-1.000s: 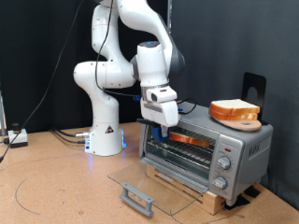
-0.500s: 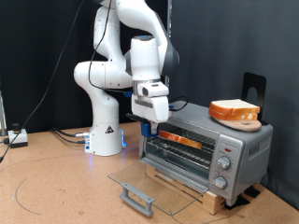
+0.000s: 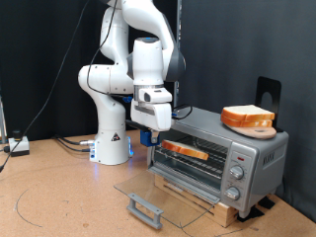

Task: Make a piece of toast with the oven

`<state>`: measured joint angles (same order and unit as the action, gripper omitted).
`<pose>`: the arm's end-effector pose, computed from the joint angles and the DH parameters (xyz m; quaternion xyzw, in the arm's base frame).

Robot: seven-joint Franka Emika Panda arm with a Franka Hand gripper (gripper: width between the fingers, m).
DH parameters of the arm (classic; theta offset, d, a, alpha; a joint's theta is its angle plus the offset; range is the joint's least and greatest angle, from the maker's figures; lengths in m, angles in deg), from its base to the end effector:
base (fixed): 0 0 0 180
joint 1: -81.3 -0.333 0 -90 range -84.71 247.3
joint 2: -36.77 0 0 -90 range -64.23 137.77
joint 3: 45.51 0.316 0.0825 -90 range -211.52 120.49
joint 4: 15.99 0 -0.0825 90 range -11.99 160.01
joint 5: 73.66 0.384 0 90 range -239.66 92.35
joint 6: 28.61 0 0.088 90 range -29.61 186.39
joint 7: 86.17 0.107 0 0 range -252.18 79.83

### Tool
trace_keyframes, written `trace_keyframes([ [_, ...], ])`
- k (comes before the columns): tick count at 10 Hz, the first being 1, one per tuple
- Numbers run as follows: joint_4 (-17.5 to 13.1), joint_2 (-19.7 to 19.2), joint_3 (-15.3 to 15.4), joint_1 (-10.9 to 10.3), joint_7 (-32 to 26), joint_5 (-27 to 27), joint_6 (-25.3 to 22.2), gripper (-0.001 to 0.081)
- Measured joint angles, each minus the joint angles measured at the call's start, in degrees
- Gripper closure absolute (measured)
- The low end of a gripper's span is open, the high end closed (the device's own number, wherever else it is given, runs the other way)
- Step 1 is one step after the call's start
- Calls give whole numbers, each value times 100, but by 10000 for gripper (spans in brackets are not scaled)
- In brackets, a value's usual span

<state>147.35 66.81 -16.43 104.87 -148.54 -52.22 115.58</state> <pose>0.3560 0.0108 0.3363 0.9067 0.4136 0.0703 0.0436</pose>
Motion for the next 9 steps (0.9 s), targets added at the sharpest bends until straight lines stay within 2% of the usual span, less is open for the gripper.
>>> trace_keyframes([
  [3,-9,16,63,-89,57,78,-12,415],
  [6,-14,130,353,-333,465,177,-61,415],
  [9,-9,163,636,-368,813,169,-66,415],
])
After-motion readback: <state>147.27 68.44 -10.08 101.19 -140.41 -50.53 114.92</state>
